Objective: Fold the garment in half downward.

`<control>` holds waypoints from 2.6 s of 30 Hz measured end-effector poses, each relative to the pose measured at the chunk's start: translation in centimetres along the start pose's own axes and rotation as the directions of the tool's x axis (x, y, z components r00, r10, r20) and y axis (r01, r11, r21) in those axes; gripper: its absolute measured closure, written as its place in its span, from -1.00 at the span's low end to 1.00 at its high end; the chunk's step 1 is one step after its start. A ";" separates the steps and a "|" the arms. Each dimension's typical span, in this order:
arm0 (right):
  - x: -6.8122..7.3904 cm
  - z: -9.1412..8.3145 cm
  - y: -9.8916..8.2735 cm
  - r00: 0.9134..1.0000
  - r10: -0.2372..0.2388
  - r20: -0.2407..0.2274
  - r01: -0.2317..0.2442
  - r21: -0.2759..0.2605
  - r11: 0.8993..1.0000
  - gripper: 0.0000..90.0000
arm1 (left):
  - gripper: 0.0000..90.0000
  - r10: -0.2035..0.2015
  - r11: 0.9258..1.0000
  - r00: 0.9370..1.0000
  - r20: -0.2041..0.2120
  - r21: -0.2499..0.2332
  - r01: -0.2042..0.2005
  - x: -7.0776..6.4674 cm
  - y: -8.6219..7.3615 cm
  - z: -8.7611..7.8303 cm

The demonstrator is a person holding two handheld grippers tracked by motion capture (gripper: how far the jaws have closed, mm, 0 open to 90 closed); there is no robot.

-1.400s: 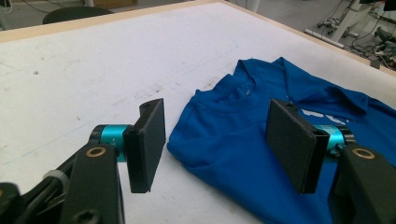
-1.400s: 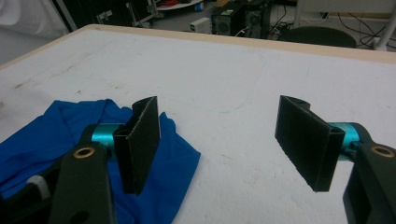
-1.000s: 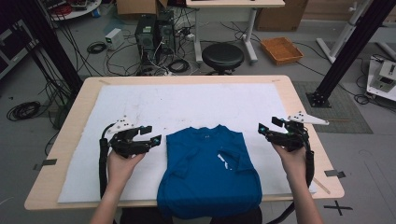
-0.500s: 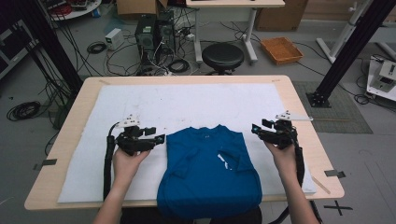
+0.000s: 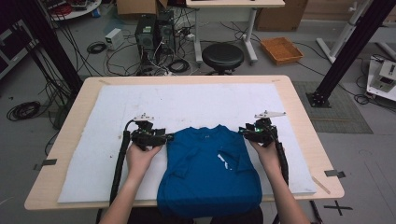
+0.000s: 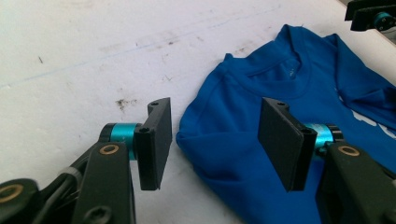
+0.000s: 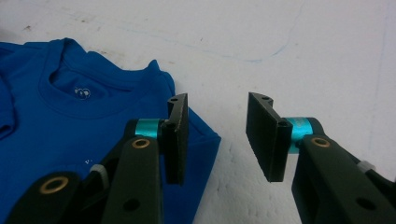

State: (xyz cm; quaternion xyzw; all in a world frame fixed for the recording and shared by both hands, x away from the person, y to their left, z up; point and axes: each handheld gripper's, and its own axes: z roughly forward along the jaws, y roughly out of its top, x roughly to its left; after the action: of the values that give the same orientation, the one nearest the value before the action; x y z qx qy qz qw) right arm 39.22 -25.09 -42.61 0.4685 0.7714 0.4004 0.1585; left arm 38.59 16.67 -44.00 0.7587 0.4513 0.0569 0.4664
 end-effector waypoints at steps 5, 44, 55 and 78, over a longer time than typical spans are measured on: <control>0.3 1.4 -0.2 1.000 0.001 -0.022 0.000 0.065 0.998 0.42 | 0.12 0.001 0.999 1.000 -0.017 0.040 -0.001 0.1 -0.3 0.9; 4.8 -4.6 -5.9 0.993 -0.074 -0.091 0.079 0.048 0.996 0.57 | 0.05 0.053 0.999 0.998 -0.021 -0.006 -0.053 -1.3 -0.1 0.0; 6.2 -5.7 -6.5 0.973 -0.170 -0.159 0.179 0.049 0.983 0.99 | 0.05 0.050 0.999 0.999 -0.013 -0.004 -0.050 -1.2 -0.2 0.1; 13.1 -2.6 -3.3 0.916 -0.292 -0.275 0.303 -0.002 0.953 0.58 | -0.03 0.069 0.998 0.998 0.001 -0.012 -0.069 -1.8 -0.3 -0.6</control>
State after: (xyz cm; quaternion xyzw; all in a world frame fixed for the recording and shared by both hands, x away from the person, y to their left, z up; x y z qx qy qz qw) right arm 28.91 -15.97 -41.80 0.2893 0.8561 0.4163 0.1004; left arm 37.07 15.73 -43.29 0.7711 0.4241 0.0750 0.4691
